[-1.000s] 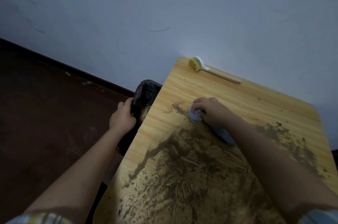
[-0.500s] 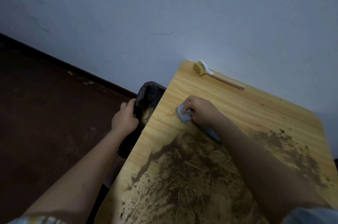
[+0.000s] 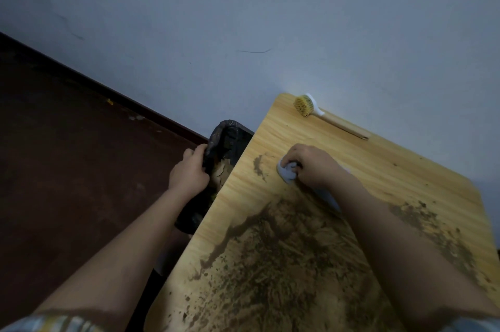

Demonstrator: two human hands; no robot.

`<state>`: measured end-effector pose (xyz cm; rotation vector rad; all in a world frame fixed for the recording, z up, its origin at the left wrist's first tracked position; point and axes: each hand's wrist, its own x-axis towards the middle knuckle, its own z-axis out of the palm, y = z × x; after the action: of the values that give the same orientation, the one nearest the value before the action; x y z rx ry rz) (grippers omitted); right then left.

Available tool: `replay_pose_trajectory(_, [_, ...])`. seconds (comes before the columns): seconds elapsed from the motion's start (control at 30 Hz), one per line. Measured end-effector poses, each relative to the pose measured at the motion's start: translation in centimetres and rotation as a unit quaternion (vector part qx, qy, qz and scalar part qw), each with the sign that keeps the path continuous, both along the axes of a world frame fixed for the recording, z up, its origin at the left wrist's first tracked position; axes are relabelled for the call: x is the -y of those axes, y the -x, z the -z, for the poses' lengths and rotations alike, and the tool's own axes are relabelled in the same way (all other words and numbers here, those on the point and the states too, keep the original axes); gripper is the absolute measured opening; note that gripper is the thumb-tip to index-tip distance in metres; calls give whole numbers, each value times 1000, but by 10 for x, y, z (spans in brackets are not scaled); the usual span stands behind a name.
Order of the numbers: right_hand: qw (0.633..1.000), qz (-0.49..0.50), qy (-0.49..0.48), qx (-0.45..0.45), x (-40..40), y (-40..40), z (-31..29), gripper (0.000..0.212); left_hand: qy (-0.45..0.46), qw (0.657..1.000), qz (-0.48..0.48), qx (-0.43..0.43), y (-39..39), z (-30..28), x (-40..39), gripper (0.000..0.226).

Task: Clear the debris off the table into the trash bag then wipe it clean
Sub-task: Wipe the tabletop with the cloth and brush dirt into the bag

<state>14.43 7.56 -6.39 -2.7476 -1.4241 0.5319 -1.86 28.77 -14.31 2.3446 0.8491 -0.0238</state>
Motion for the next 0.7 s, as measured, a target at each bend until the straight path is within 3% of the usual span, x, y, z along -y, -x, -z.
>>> replay_pose_trajectory(0.7, [997, 2, -78, -16, -54, 31, 12, 41, -3, 1000, 10, -6, 5, -6, -4, 59])
